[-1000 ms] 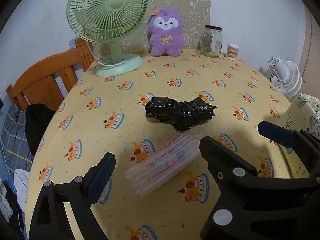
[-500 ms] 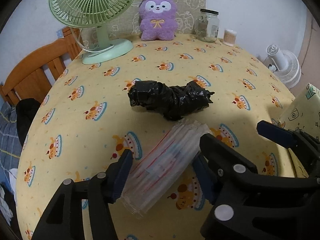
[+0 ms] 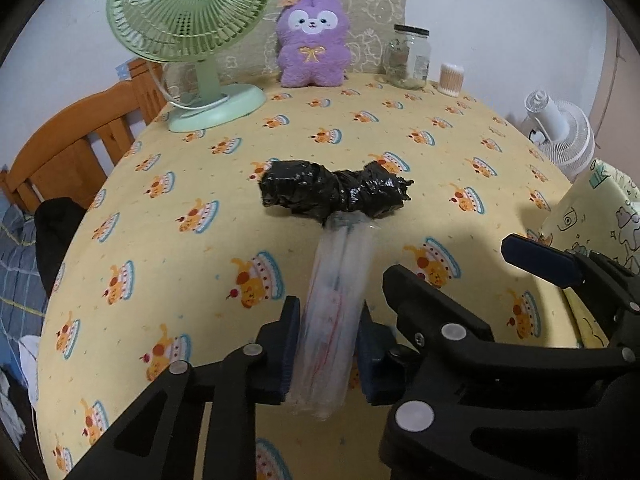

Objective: Organize soft objects
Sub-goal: 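Grasp the clear pen bag with the left tool while the right tool approaches the black bag, then grasp the black plastic bag with the right tool while the left tool holds the pen bag, then lift and carry the pen bag and black bag with both tools over the storage box, then release the pen bag with the left tool while the right tool lowers the black bag into the box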

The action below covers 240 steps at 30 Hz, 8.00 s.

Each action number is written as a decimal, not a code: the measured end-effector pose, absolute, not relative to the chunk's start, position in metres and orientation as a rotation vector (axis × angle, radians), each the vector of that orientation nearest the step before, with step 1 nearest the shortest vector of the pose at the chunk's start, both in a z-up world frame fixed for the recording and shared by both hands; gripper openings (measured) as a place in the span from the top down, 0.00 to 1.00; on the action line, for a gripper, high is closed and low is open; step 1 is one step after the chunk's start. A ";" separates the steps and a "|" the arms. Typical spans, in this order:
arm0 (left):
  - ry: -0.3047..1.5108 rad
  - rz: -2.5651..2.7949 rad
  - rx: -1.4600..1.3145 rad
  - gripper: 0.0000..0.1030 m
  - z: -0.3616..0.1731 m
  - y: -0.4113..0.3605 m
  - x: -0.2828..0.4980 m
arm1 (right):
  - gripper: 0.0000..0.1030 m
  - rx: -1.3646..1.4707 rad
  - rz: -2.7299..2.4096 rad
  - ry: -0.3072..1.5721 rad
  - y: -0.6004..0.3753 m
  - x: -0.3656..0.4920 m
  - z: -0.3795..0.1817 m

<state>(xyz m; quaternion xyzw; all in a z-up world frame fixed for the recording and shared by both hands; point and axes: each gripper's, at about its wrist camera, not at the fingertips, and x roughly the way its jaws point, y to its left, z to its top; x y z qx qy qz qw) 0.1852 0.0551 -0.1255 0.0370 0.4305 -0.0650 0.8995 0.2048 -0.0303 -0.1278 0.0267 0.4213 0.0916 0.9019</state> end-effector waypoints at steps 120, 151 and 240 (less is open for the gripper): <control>0.609 0.001 0.030 0.80 0.000 0.032 0.096 | 0.74 0.099 0.307 0.665 -0.053 0.134 0.000; 0.578 -0.126 0.086 0.79 0.003 -0.069 0.106 | 0.74 0.118 0.131 0.618 -0.157 0.127 0.004; 0.698 -0.301 0.240 0.12 -0.045 -0.166 0.100 | 0.30 0.234 -0.031 0.747 -0.251 0.095 -0.047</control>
